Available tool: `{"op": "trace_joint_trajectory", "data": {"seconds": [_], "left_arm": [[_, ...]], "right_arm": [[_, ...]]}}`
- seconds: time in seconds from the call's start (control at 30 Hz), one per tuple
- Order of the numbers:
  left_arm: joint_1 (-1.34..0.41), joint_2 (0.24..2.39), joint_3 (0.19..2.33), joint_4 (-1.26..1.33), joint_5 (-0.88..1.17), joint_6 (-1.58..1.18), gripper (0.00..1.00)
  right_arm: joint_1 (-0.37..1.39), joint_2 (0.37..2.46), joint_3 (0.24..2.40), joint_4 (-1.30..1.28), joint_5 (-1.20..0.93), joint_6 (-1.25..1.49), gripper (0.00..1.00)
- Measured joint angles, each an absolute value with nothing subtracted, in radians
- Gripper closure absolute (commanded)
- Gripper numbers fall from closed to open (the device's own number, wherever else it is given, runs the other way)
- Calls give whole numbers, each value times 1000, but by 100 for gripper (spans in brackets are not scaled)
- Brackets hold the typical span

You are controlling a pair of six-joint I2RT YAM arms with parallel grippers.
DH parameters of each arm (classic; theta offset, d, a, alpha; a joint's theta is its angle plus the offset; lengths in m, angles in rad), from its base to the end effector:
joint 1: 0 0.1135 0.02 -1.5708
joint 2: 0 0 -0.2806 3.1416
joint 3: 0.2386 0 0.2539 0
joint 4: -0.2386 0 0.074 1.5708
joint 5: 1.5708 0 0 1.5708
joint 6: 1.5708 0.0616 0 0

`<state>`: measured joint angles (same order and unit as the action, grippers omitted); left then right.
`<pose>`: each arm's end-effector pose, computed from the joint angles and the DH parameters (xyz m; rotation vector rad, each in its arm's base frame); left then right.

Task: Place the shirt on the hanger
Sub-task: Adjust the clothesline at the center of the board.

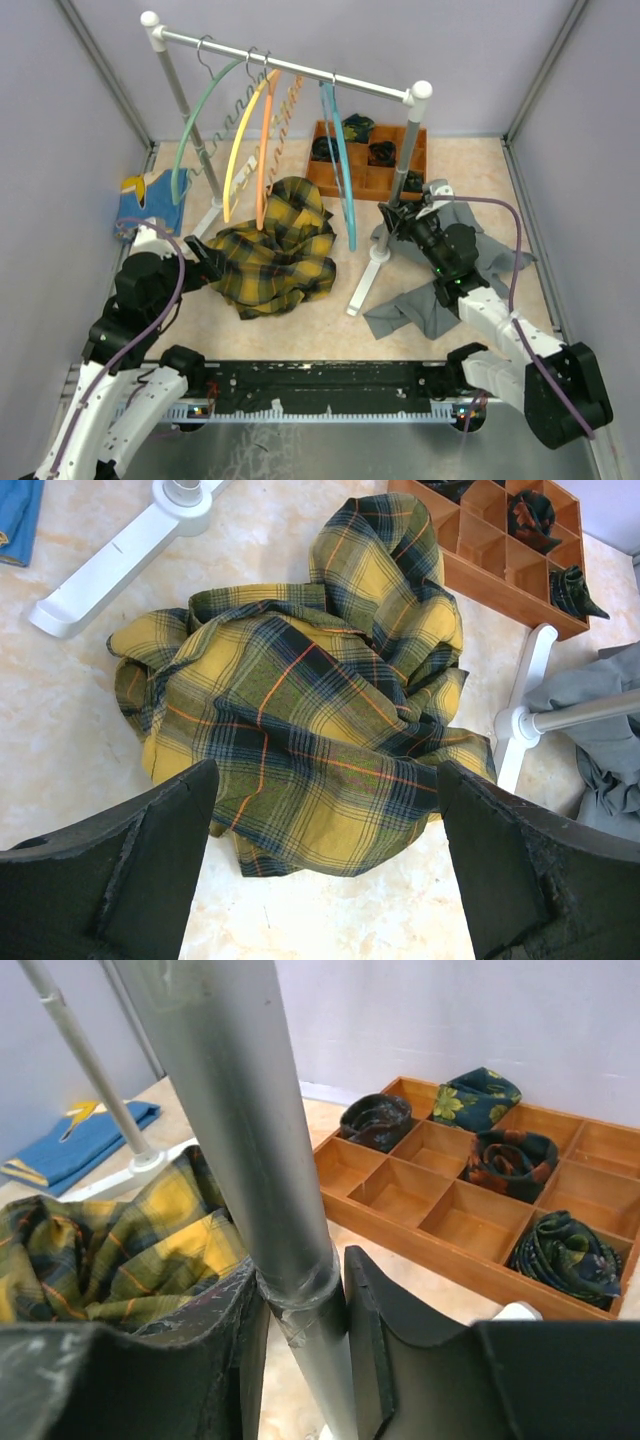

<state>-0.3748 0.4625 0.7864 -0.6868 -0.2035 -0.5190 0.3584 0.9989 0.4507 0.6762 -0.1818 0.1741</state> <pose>0.1062 -0.0284 0.3264 -0.2763 1.9269 -0.4002 0.2241 0.0958 0.2893 -0.2854 1.4417 0.5659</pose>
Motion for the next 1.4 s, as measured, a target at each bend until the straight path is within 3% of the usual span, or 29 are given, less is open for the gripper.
{"op": "trace_joint_trajectory", "data": {"seconds": [0.13, 0.23, 0.77, 1.03, 1.13, 1.23, 1.27, 1.4], "left_arm": [[-375, 469, 786, -687, -203, -519, 5], [-375, 469, 786, -687, -203, -519, 5], [-375, 478, 786, -687, -200, -519, 6], [-375, 478, 786, -687, -198, -519, 5], [-375, 479, 786, -686, -198, -519, 1], [-375, 487, 784, -673, -197, -518, 1], [-375, 490, 781, -667, -197, -518, 1], [-375, 517, 739, -623, -174, -529, 1]], "right_arm": [[379, 1045, 479, 693, -142, 147, 91], [393, 1082, 505, 712, -87, 138, 99], [410, 1122, 524, 724, 214, -48, 100], [409, 1031, 466, 701, 337, -80, 99], [388, 981, 449, 667, 348, -75, 85], [355, 953, 449, 624, 340, -60, 49], [350, 948, 449, 613, 338, -57, 42], [331, 905, 449, 536, 330, -23, 29]]}}
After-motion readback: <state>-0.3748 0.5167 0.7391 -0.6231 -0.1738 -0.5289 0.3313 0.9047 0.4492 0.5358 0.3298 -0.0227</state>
